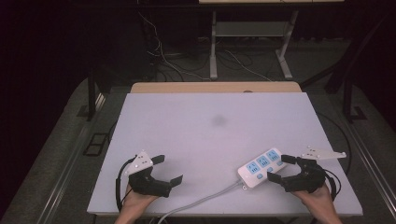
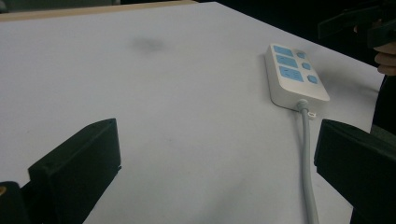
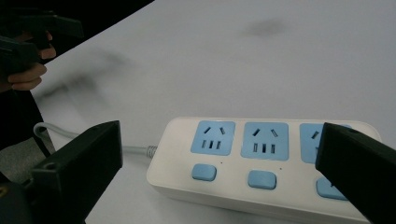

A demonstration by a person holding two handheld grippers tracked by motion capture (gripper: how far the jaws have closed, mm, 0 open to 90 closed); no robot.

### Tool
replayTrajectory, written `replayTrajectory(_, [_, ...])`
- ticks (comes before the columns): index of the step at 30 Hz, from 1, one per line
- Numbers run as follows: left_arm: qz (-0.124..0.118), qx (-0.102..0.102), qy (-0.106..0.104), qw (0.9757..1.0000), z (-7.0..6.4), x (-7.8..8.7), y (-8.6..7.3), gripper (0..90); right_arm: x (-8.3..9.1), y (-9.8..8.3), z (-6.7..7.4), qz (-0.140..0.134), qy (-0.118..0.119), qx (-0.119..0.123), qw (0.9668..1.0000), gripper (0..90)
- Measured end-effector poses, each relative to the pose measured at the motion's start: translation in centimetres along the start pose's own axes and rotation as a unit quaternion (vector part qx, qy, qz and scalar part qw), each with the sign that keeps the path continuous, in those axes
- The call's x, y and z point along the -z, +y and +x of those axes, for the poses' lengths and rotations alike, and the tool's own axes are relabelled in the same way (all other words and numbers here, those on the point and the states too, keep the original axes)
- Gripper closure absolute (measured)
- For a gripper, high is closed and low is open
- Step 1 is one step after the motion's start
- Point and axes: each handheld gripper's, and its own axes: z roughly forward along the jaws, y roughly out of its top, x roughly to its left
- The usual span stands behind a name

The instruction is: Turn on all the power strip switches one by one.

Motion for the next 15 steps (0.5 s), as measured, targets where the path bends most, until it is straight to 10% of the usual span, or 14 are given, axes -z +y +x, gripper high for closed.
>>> replayTrajectory(15, [0.004,0.004,-0.008,1.0000,0.38,-0.85,-0.01,0.0,0.57,0.02,0.01,-0.001,-0.002,0.001,1.0000,0.7])
